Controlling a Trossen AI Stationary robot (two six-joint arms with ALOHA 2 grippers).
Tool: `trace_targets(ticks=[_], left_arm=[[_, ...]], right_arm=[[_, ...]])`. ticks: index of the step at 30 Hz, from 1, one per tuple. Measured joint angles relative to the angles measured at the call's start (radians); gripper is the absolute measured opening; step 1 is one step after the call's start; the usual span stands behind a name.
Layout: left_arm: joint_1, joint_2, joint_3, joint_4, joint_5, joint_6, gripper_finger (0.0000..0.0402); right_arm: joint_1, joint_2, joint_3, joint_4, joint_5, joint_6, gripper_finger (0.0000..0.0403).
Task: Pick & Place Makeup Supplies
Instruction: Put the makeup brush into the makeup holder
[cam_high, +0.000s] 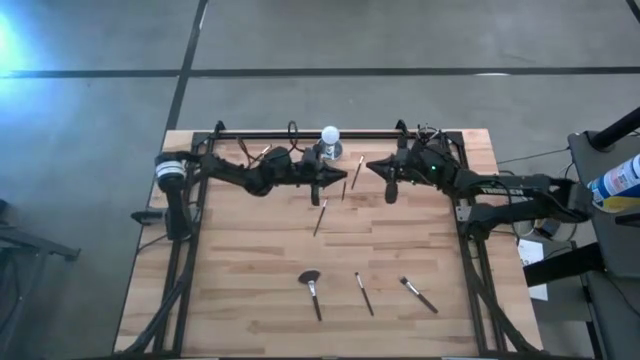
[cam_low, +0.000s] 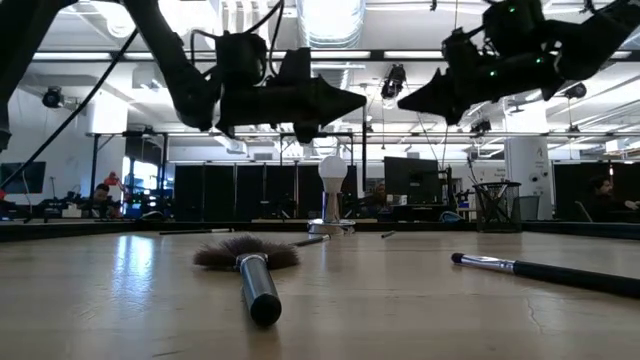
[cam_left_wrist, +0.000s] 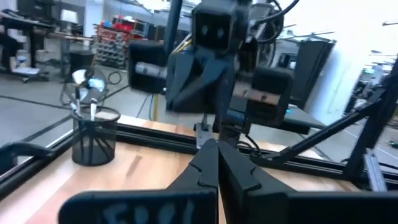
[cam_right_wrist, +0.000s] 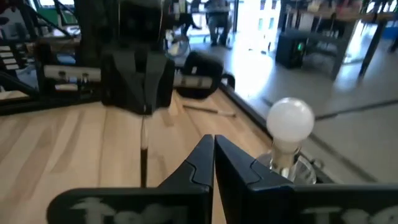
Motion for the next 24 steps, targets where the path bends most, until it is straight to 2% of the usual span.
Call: trace_targets(ticks=[6, 14, 18, 24], left_arm=[[0.053, -0.033, -0.026, 0.022, 0.058, -0.016, 0.0000], [0.060, -0.062, -0.117, 0.143, 0.061, -0.040, 0.0000], [0.062, -0.073, -0.163, 0.191, 0.060, -0.047, 0.0000], [0.065, -0.074, -0.169, 0.199, 0.057, -0.050, 0.0000]], right_arm=[[0.000, 0.098, 0.017, 0.035, -0.004, 0.073, 0.0020], [0.001, 0.271, 0.038, 0.224, -0.153, 0.165, 0.0076], [0.020, 0.337, 0.049, 0.304, -0.154, 0.193, 0.0105], [0.073, 0.434, 0.118, 0.376, -0.146, 0.229, 0.0151]])
